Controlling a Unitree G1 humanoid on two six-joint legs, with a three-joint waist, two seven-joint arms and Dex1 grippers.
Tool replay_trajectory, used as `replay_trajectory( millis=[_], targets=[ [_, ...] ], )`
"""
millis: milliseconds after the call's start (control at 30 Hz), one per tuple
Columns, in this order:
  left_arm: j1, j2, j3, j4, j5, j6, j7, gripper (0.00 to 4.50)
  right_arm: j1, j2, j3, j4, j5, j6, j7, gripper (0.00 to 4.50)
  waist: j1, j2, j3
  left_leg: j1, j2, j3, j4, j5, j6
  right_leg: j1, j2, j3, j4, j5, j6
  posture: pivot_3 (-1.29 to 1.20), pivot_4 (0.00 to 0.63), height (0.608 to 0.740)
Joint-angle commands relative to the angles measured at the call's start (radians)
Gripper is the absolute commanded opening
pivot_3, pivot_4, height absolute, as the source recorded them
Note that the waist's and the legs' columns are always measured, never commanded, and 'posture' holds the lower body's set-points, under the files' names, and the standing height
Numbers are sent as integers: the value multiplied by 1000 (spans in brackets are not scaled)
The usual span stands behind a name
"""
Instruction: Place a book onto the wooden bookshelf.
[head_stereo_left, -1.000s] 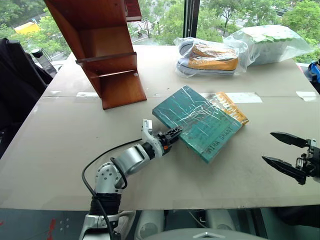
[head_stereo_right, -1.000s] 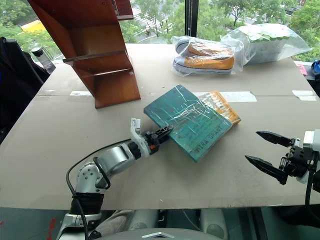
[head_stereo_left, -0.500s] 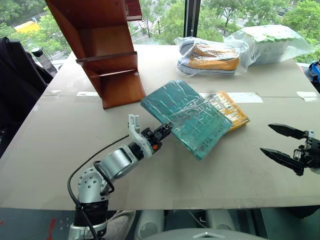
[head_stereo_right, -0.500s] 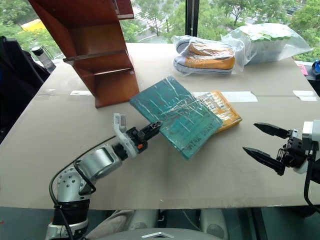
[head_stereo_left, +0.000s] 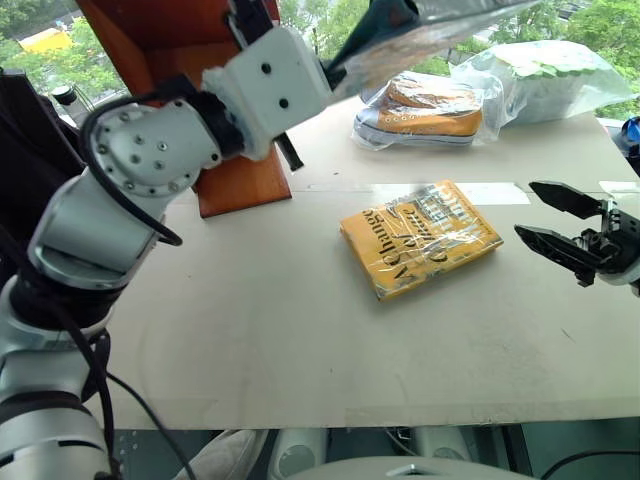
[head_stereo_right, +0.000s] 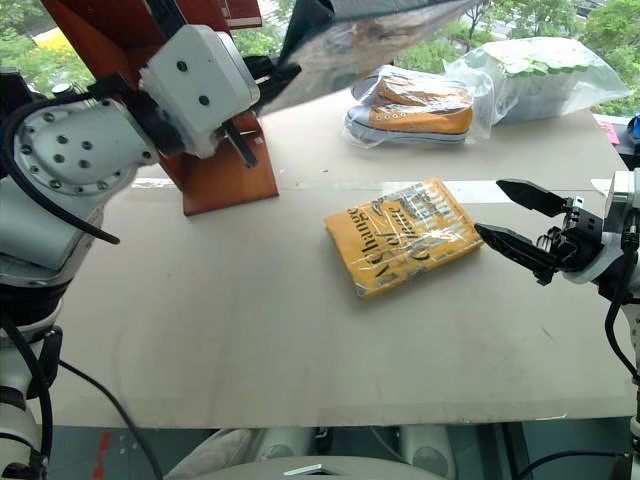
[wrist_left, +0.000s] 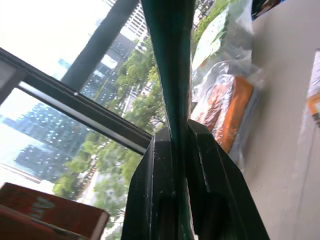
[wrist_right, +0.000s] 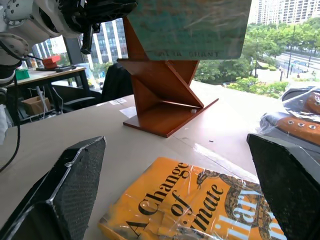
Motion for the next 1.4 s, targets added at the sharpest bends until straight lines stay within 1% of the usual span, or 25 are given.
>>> replay_trajectory(
  millis=[33, 133, 200, 333, 467, 533, 667, 933, 1100, 1200, 1367, 1400],
  targets=[
    [49, 77, 50, 11, 176, -51, -19, 40, -51, 9, 20, 26, 4, -5, 11, 4500, -4, 0, 0, 0, 0, 1, 0, 0, 0, 0, 0, 0, 0, -1, 2, 0, 150, 693],
    [101, 110, 92, -20, 243, -43, -46, 40, -93, 7, 53, 77, -21, -14, 46, 4500, -2, 0, 1, 1, 0, 1, 0, 0, 0, 0, 0, 0, 1, -2, 3, 0, 150, 693],
    [123, 126, 123, -56, 277, 5, -69, 40, -144, 12, 80, 128, -37, -21, 70, 4500, 0, -1, 4, 0, 0, 0, 0, 0, 0, -1, 0, -1, 3, -2, 3, 0, 150, 693],
    [236, 208, 187, -115, 373, 110, -129, 40, -220, 34, 129, 212, -68, -39, 118, 4500, -3, -2, 6, 0, 0, 1, 2, 0, 0, -1, -1, 0, 4, -2, 4, 0, 150, 693],
    [292, 227, 229, -146, 427, 195, -165, 40, -255, 59, 144, 233, -70, -37, 134, 4500, -1, -2, 6, 0, 0, 0, 2, 0, 0, -2, -1, -1, 8, -2, 3, 0, 150, 693],
    [316, 222, 236, -158, 448, 237, -182, 40, -273, 73, 142, 230, -61, -30, 130, 4500, -2, -2, 7, 0, 1, 0, 2, 0, 0, -3, -1, -1, 10, -2, 4, 0, 150, 693],
    [342, 216, 232, -158, 485, 301, -204, 40, -335, 100, 102, 220, 8, 21, 77, 4500, -3, -2, 7, 0, 1, 0, 4, 0, 0, -4, -1, 0, 11, -2, 4, 0, 150, 693],
    [369, 200, 205, -123, 572, 325, -194, 40, -372, 106, 80, 184, 69, 76, 18, 4500, -7, -2, 7, 0, 1, 1, 4, 0, 0, -5, 0, 1, 13, -1, 1, 0, 150, 693],
    [380, 180, 148, -97, 676, 326, -174, 40, -362, 114, 81, 168, 72, 73, 3, 4500, -14, -1, 7, 1, 2, 1, 5, 0, 0, -5, 1, 1, 14, -1, 1, 0, 150, 693],
    [351, 113, 123, -105, 720, 361, -165, 40, -352, 122, 84, 164, 67, 62, 0, 4500, -16, -1, 7, 2, 2, 1, 5, 0, 0, -5, 2, 2, 16, -1, 2, 0, 150, 693],
    [325, 101, 69, -90, 875, 424, -208, 40, -340, 132, 81, 154, 61, 55, -5, 4500, -25, -1, 7, 2, 4, 1, 5, 0, 0, -6, 4, 3, 16, -1, 1, 0, 150, 693],
    [321, 93, 63, -89, 894, 439, -219, 803, -337, 133, 80, 153, 60, 54, -5, 4500, -28, -1, 7, 1, 4, 1, 5, 0, 0, -6, 4, 3, 16, 0, 1, 0, 150, 693]
  ],
)
